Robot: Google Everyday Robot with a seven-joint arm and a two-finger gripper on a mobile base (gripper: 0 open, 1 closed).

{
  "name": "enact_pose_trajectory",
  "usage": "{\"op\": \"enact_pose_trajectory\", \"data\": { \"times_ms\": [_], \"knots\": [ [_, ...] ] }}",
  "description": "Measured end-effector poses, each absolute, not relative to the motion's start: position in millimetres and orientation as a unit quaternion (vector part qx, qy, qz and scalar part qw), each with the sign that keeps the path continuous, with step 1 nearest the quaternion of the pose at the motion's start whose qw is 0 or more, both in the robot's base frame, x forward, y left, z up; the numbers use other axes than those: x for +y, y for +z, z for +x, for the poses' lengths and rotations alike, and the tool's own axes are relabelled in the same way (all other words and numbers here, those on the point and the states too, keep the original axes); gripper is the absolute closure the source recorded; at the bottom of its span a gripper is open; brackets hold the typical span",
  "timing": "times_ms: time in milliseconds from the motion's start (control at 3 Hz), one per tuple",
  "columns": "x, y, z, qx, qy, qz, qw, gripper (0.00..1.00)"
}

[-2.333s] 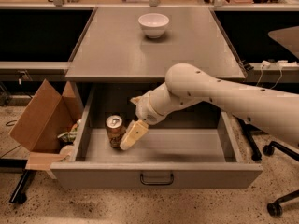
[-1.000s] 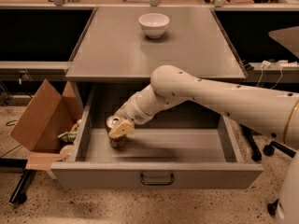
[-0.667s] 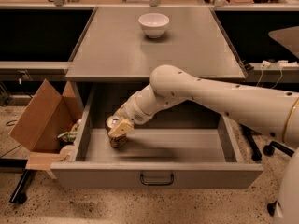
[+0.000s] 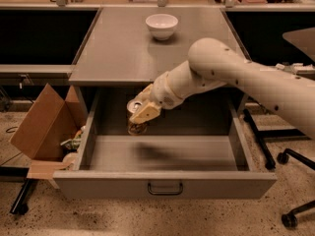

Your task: Pick orange can from top drawer and place on counter

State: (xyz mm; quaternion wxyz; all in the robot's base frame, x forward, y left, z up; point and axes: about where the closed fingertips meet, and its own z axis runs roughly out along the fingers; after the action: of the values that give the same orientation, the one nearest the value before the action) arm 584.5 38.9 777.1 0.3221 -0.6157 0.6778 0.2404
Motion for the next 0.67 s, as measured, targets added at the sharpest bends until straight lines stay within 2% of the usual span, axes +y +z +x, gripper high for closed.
{"op": "enact_pose_trajectory", "data": {
  "times_ms": [333, 667],
  "knots": [
    [13.2, 820.4, 586.0, 0.671, 0.237, -0.627, 0.317, 1.00],
    [13.2, 820.3, 586.0, 0.671, 0.237, -0.627, 0.317, 1.00]
  ]
}}
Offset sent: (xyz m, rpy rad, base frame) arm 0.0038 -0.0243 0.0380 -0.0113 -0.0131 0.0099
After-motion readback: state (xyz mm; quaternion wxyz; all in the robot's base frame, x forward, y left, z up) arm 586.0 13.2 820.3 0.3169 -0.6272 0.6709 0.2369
